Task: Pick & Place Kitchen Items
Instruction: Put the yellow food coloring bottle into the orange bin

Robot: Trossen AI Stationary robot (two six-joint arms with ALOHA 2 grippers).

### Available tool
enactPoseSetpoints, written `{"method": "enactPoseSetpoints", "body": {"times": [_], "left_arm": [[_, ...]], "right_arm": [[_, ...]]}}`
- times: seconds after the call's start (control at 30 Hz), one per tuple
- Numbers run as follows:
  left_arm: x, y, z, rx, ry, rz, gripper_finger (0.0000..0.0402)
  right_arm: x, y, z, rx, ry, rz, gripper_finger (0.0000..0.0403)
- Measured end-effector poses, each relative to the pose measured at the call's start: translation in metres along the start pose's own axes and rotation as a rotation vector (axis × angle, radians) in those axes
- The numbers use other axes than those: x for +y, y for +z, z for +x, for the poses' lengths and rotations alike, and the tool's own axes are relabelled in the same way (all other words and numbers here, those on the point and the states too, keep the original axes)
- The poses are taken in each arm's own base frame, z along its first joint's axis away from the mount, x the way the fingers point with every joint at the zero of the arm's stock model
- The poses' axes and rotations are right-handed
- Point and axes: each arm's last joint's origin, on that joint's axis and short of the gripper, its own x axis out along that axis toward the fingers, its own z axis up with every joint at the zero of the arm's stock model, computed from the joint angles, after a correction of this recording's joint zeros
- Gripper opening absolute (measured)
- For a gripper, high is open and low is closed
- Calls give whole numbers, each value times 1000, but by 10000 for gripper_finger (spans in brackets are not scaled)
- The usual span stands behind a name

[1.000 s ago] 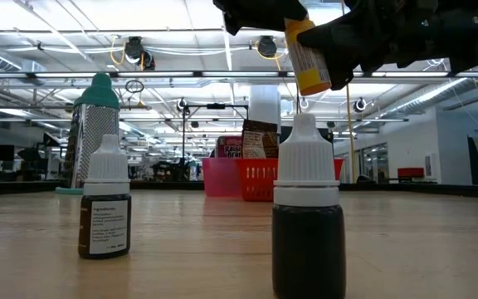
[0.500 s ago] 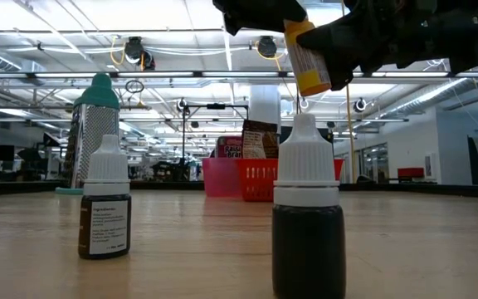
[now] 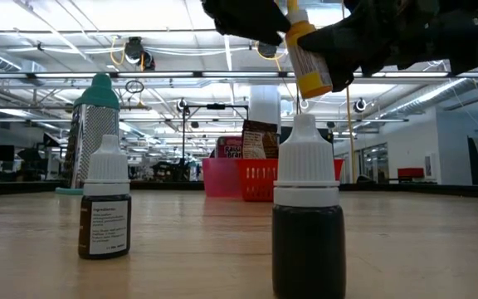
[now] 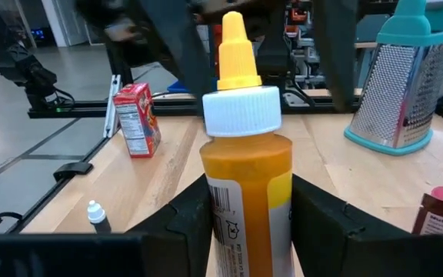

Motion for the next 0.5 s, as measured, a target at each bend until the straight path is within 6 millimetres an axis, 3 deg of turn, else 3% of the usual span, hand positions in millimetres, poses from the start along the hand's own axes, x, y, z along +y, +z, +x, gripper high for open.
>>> {"method": "enactPoseSetpoints", "body": {"times": [0.27,0.5], "left_arm": [[6,-9,-19,136,12,-3,275],[7,-10,-27,165,41,-37,274]], "right_arm": [[4,6,-5,-4,23,-20,136],[23,16,-24,41,104,-41,136]]}}
